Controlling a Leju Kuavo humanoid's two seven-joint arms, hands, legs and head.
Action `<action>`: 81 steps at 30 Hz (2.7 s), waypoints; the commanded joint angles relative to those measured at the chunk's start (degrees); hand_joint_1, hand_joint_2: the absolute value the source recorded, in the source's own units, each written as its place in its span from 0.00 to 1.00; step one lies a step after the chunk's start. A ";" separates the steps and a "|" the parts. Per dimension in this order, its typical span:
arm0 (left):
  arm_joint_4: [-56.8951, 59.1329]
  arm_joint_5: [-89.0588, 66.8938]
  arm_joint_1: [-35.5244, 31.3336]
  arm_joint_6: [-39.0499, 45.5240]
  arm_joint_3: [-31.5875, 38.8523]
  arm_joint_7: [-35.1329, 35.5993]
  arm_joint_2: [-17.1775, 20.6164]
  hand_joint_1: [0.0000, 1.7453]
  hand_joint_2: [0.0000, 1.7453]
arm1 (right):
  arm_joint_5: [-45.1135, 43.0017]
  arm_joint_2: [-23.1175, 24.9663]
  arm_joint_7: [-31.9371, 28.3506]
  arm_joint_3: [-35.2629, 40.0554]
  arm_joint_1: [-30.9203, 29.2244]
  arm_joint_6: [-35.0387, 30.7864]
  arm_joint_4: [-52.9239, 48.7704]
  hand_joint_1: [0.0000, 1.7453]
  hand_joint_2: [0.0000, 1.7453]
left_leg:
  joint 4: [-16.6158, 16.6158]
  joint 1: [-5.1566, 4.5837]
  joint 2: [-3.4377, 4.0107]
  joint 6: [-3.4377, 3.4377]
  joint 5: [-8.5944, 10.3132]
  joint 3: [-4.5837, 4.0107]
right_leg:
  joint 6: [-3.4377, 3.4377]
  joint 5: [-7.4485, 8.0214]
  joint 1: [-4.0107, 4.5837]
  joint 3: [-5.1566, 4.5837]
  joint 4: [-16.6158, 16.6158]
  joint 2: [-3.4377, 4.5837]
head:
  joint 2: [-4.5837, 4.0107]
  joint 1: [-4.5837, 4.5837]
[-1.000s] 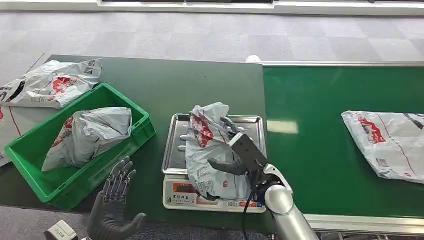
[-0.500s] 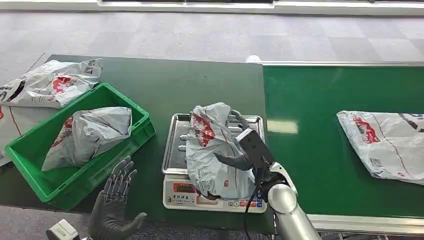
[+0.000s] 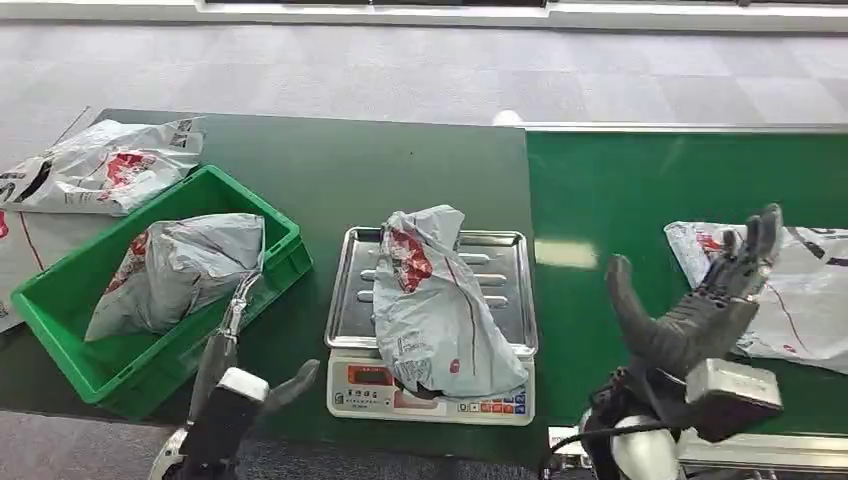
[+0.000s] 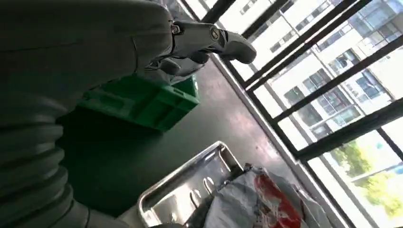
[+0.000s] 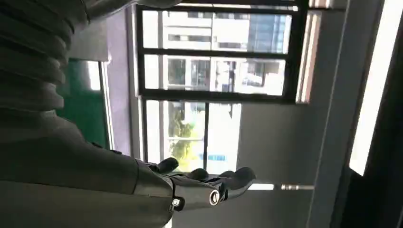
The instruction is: Moved the parcel from conveyor to table for the left to box.
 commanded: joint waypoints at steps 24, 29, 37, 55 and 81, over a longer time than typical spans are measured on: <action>73.51 -19.79 -42.62 -3.82 -25.88 26.77 -10.25 0.00 1.00 | -9.50 -2.63 -3.72 1.84 6.84 -2.80 2.63 0.00 1.00 | -0.02 -0.27 0.16 0.37 0.23 0.01 | 0.35 0.36 -0.04 0.14 -0.11 0.14 | 0.00 0.00; 76.97 -20.36 -42.43 -6.64 -25.27 27.79 -9.40 1.00 1.00 | -9.47 -1.82 -2.11 2.56 6.19 -2.16 2.86 0.00 1.00 | -0.08 -0.28 0.14 0.45 0.30 0.09 | 0.38 0.37 -0.05 0.30 -0.15 0.07 | 0.00 0.00; 72.19 -20.37 -42.92 -3.80 -20.41 26.57 -6.45 1.00 1.00 | -7.87 -1.54 -0.68 2.06 4.93 -0.66 5.06 0.00 1.00 | -0.17 -0.31 0.42 0.69 0.16 0.02 | 0.46 0.36 -0.08 0.69 -0.17 0.23 | 0.00 0.00; 15.74 -9.95 -39.32 17.59 7.89 17.01 8.87 1.00 1.00 | -10.23 -4.45 -1.27 2.82 8.37 -2.80 5.97 0.00 1.00 | -0.06 -0.17 0.91 0.38 0.44 -0.30 | 0.22 0.66 0.09 -0.38 0.03 0.86 | 0.00 0.00; 30.88 -14.36 -41.00 10.17 15.71 17.21 11.89 0.00 1.00 | -7.79 -4.17 0.54 2.88 13.26 -2.80 3.16 0.00 1.00 | -0.06 -0.22 0.19 0.32 0.60 -0.29 | 0.25 0.55 0.01 -0.20 0.03 0.19 | 0.00 0.00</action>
